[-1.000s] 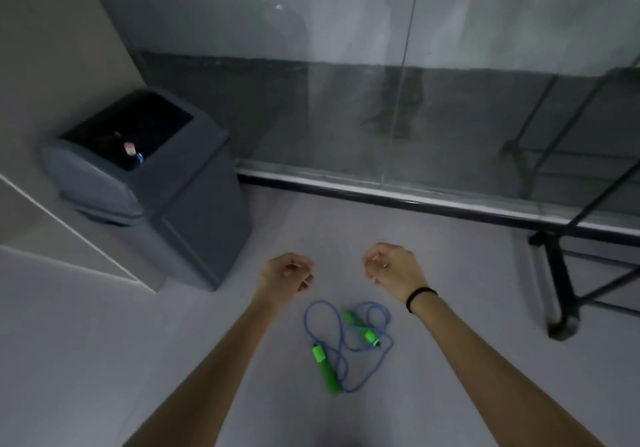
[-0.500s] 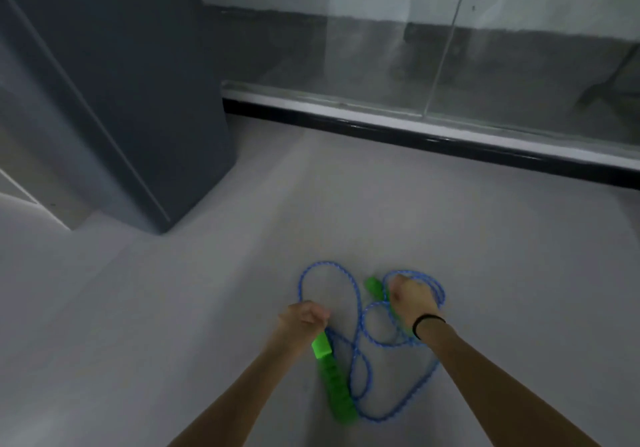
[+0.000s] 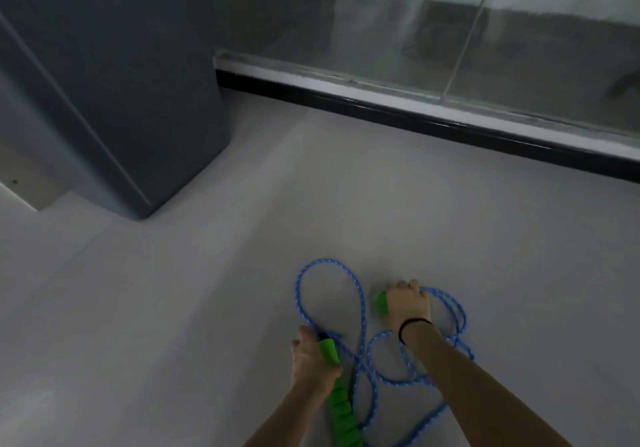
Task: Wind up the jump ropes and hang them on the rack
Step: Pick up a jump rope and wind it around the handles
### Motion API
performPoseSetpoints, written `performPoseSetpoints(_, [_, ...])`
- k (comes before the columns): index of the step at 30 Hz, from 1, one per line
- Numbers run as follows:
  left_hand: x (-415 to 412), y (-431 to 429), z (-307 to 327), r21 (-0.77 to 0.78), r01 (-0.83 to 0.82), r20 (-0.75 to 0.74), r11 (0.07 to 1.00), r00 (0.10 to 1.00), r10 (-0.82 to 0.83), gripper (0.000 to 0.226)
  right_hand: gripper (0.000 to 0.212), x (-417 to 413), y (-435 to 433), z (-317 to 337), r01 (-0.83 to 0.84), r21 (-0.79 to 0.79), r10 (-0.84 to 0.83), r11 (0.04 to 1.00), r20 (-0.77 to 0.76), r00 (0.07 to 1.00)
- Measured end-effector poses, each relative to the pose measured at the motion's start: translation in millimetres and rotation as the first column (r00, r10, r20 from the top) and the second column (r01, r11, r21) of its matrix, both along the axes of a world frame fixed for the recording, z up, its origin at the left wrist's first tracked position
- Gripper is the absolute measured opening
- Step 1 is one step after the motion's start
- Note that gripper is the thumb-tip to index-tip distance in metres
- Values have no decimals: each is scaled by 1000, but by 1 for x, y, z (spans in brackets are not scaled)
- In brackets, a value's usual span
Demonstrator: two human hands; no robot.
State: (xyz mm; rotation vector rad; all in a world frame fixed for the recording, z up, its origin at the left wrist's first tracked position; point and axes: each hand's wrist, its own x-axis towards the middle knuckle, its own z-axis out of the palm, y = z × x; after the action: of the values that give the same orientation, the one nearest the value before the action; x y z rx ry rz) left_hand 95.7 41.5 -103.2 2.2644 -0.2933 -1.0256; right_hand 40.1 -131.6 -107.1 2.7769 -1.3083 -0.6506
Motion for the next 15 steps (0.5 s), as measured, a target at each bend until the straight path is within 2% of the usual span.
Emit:
performPoseSetpoints(3, [3,-7,24,-80,-104,-92,991,991,97,33,31,-1,-6,40,56,13,-57,998,196,979])
performPoseSetpoints(5, [10,-15,44,-155,-137,-81,978,989,125,25,33,3,-5,79,78,36,-85,996,340,936])
performPoseSetpoints(8, [17,-30,103,-277,-153,-2,949,987,159,47,37,-1,-2,171,118,157,-189,981,595,782])
performPoseSetpoints(10, [15,-33,176,-378,-169,-31,910,985,170,25,38,-7,4,245,93,243,-246,966,735,632])
performPoseSetpoints(11, [15,-34,222,-436,-203,-98,877,979,178,14,38,-9,8,284,58,247,-235,967,783,576])
performPoseSetpoints(15, [13,-40,399,-524,-385,-383,760,903,193,32,36,-15,25,447,-65,199,-154,978,895,419])
